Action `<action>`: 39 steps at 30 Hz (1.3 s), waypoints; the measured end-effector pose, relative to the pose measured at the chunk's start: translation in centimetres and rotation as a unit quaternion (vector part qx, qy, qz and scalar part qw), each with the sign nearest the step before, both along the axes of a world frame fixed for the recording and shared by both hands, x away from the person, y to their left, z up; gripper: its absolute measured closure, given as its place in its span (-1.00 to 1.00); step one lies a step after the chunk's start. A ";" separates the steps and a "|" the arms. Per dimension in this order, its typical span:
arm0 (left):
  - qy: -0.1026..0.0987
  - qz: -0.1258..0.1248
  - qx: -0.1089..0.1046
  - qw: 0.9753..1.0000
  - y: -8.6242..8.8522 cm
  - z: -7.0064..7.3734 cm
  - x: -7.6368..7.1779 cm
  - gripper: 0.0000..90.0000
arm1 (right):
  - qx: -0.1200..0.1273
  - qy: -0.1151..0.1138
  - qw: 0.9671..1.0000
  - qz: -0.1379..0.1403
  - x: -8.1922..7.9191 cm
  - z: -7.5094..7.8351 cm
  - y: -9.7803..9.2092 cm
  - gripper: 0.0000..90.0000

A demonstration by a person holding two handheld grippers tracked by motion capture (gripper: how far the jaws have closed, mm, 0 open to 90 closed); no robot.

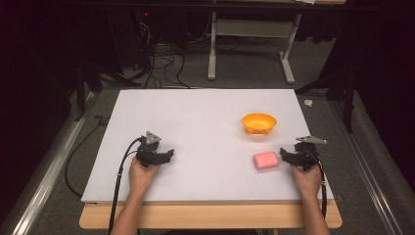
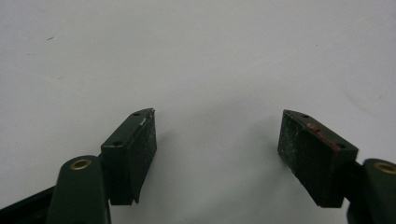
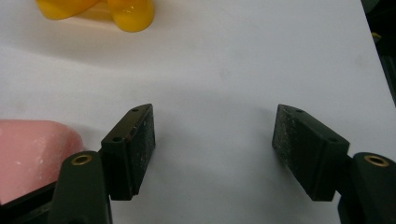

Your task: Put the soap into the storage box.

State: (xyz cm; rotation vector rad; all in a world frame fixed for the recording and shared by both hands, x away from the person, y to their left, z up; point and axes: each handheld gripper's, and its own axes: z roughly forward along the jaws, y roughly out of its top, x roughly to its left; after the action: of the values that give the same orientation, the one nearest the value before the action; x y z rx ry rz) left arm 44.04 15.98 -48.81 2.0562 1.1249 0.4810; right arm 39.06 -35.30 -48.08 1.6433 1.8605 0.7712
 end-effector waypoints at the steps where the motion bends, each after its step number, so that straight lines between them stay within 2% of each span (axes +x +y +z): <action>1: 0.000 0.000 0.000 1.000 0.0 0.0 0.0 -0.37 | 0.000 0.000 1.000 0.000 0.0 0.0 0.0 -0.32; 15: 0.001 -0.001 0.001 1.000 0.0 0.0 0.0 -0.37 | 0.004 0.003 1.000 0.002 0.1 0.1 -0.1 -0.32; 21: 0.000 -0.001 0.003 1.000 0.0 0.0 0.0 -0.37 | 0.007 0.005 1.000 0.006 0.1 0.1 -0.2 -0.37; 24: 0.000 -0.001 0.003 1.000 0.0 0.0 0.0 -0.37 | 0.008 0.004 1.000 -0.002 0.0 0.2 -0.2 -0.44; 27: 0.000 -0.001 0.002 1.000 0.0 0.0 0.0 -0.37 | 0.018 0.000 1.000 -0.010 -0.5 0.6 -0.5 -0.49; 39: 0.000 -0.001 0.002 1.000 0.0 0.0 0.0 -0.37 | 0.043 -0.019 0.999 -0.003 -2.8 1.6 -0.5 -0.57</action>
State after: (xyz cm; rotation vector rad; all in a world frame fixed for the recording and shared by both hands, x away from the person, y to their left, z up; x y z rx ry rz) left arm 44.03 15.98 -48.79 2.0610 1.1229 0.4832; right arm 36.29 -35.82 -46.50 1.6745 1.8196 0.8858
